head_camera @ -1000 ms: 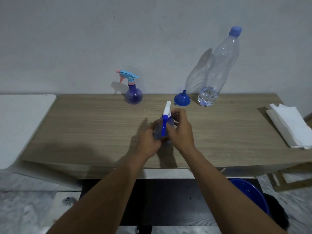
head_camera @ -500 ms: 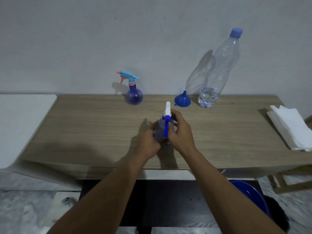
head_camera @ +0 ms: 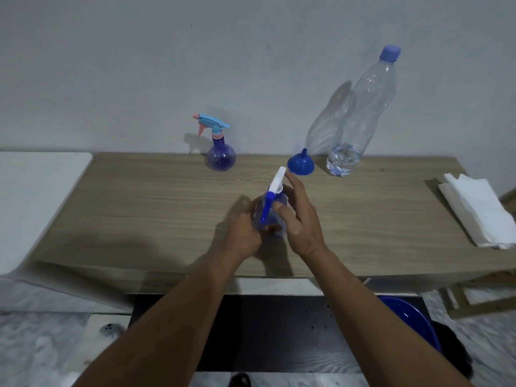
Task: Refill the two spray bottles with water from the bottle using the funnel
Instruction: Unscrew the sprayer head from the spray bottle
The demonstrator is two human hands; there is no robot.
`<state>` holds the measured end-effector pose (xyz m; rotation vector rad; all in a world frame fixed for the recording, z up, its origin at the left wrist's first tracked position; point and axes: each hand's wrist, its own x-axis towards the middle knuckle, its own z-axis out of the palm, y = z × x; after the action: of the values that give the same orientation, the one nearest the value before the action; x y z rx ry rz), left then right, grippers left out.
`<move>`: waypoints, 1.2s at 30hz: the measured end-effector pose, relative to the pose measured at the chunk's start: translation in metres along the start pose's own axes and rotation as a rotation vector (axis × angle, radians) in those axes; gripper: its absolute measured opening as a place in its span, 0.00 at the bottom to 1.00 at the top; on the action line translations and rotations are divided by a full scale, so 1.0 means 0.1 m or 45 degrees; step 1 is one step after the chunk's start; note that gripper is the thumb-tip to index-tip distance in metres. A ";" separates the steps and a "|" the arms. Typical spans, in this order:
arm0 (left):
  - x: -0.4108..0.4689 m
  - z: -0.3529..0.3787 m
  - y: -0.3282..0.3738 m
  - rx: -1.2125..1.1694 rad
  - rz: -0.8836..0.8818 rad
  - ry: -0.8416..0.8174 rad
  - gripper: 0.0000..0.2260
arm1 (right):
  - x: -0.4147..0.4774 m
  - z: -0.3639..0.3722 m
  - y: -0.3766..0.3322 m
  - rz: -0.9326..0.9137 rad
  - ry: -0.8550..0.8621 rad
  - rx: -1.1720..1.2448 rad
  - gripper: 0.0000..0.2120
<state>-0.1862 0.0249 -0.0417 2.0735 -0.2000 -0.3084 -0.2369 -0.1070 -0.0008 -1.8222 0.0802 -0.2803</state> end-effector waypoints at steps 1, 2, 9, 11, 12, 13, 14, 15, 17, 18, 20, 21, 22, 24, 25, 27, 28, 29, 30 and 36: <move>0.02 -0.01 0.00 0.034 0.017 0.012 0.19 | -0.01 0.01 -0.02 -0.018 0.004 -0.026 0.36; 0.02 -0.03 0.01 0.082 0.040 0.028 0.17 | -0.01 0.02 -0.04 -0.034 0.008 -0.061 0.39; 0.03 -0.06 -0.07 -0.006 0.063 -0.065 0.14 | 0.07 0.13 -0.12 -0.071 0.051 -0.260 0.43; 0.05 -0.07 -0.08 -0.003 0.107 -0.070 0.12 | 0.08 0.16 -0.16 -0.103 0.098 -0.317 0.42; 0.05 -0.08 -0.09 -0.007 0.129 -0.075 0.12 | 0.07 0.17 -0.18 -0.110 0.121 -0.338 0.41; 0.05 -0.06 -0.08 -0.054 0.091 -0.079 0.10 | 0.06 0.19 -0.21 -0.112 0.148 -0.350 0.40; 0.03 -0.08 -0.04 -0.063 0.088 -0.118 0.10 | 0.06 0.19 -0.25 -0.113 0.176 -0.354 0.40; 0.05 -0.06 -0.07 -0.137 0.036 -0.153 0.13 | 0.06 0.20 -0.29 -0.114 0.198 -0.348 0.39; 0.04 -0.05 -0.06 -0.208 0.028 -0.216 0.13 | 0.06 0.19 -0.39 -0.110 0.232 -0.320 0.37; 0.02 -0.07 -0.01 -0.149 0.087 -0.241 0.09 | 0.07 0.18 -0.45 -0.109 0.252 -0.304 0.36; 0.01 -0.10 0.06 0.017 0.166 -0.149 0.05 | 0.09 0.16 -0.59 -0.122 0.296 -0.293 0.34; 0.04 -0.12 0.05 0.046 0.196 -0.170 0.10 | 0.10 0.14 -0.67 -0.135 0.308 -0.297 0.34; 0.02 -0.14 0.10 -0.005 0.193 -0.209 0.15 | 0.11 0.13 -0.74 -0.145 0.313 -0.297 0.34; 0.02 -0.16 0.14 -0.073 0.108 -0.240 0.14 | 0.13 0.07 -0.89 -0.173 0.333 -0.287 0.35; 0.02 -0.15 0.12 -0.060 0.071 -0.236 0.15 | 0.14 0.04 -0.97 -0.182 0.350 -0.272 0.35; 0.01 -0.17 0.14 -0.050 0.052 -0.218 0.22 | 0.18 -0.03 -1.16 -0.182 0.393 -0.237 0.35; 0.02 -0.18 0.14 -0.049 0.042 -0.219 0.23 | 0.19 -0.08 -1.25 -0.188 0.422 -0.230 0.35; 0.02 -0.19 0.17 -0.061 0.010 -0.249 0.22 | 0.20 -0.12 -1.33 -0.201 0.452 -0.229 0.34; 0.05 -0.19 0.17 -0.071 0.012 -0.267 0.20 | 0.22 -0.15 -1.39 -0.212 0.481 -0.232 0.34; 0.07 -0.15 0.04 -0.008 0.076 -0.201 0.19 | 0.30 -0.33 -1.39 -0.071 0.556 -0.325 0.33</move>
<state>-0.1755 0.0335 -0.0321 2.0335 -0.3548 -0.4365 -0.2285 -0.1069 0.1445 -1.9886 0.3859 -0.7327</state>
